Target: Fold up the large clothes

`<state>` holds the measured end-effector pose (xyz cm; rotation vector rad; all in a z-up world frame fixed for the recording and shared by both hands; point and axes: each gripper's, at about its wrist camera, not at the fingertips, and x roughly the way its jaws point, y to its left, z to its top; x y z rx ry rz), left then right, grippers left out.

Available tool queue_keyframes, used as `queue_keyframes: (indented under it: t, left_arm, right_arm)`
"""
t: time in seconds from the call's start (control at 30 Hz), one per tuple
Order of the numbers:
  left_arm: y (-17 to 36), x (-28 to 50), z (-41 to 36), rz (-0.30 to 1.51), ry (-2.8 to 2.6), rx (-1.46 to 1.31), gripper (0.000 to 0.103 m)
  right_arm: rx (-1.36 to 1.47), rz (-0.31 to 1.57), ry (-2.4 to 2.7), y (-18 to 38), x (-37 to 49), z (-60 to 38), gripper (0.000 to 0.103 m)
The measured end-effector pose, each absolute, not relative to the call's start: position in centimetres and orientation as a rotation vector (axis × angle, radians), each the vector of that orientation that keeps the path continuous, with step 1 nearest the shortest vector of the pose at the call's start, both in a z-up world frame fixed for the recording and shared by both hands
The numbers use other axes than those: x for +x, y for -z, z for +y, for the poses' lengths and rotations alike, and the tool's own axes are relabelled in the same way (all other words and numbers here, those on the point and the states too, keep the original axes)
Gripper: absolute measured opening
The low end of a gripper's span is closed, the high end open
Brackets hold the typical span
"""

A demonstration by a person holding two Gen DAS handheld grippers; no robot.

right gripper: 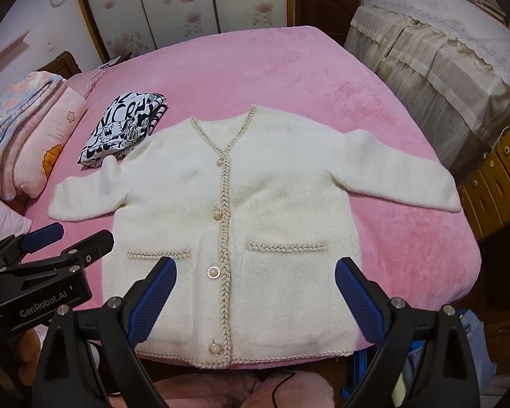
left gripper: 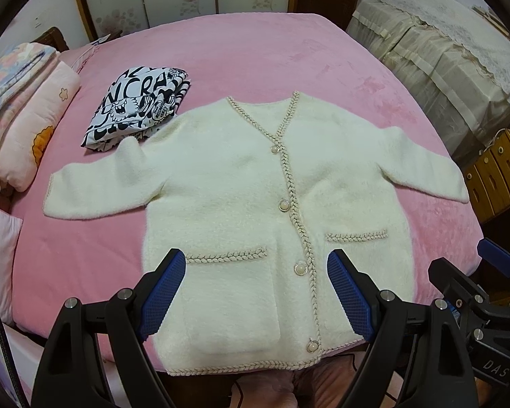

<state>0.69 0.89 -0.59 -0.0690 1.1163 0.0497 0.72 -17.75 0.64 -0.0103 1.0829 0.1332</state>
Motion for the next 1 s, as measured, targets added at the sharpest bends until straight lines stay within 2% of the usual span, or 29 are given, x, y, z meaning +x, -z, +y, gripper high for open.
queue_keyframes:
  t: [0.6, 1.0]
  left_arm:
    - [0.3, 2.4, -0.1, 1.097, 0.012, -0.012, 0.085]
    - [-2.0, 3.9, -3.6, 0.982, 0.082, 0.093, 0.085]
  right_arm:
    - [0.065, 1.095, -0.049, -0.5, 1.0, -19.2, 0.095]
    - [0.216, 0.988, 0.042, -2.4, 0.7, -23.7, 0.095]
